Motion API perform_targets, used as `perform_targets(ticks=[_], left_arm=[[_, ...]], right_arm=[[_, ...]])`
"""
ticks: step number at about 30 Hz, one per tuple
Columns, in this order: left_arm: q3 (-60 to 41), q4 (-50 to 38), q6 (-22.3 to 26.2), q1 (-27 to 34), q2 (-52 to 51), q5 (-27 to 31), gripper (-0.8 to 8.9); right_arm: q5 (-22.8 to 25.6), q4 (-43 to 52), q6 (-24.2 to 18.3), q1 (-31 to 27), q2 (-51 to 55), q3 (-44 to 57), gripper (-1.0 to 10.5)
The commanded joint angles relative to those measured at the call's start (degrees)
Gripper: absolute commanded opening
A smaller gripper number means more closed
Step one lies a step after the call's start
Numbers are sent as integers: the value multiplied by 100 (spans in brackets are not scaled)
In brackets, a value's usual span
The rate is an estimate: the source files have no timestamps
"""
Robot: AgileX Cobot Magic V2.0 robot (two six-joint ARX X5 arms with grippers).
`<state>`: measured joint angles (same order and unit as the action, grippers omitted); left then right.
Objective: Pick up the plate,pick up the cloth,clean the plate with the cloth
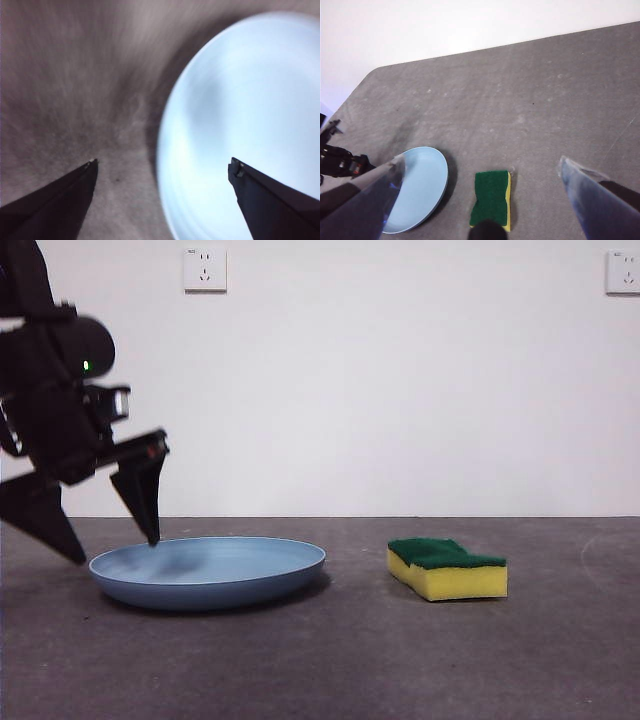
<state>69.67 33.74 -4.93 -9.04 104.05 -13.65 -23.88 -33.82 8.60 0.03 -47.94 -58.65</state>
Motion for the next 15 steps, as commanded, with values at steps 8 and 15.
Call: perform_targets(ticks=[8, 15], left_arm=[[-20, -146, 216, -146, 474, 37, 192], [-20, -151, 483, -186, 466, 55, -8]], right_arm=[[-2, -15, 101, 20, -7, -13, 501], [-4, -24, 98, 24, -9, -13, 499]])
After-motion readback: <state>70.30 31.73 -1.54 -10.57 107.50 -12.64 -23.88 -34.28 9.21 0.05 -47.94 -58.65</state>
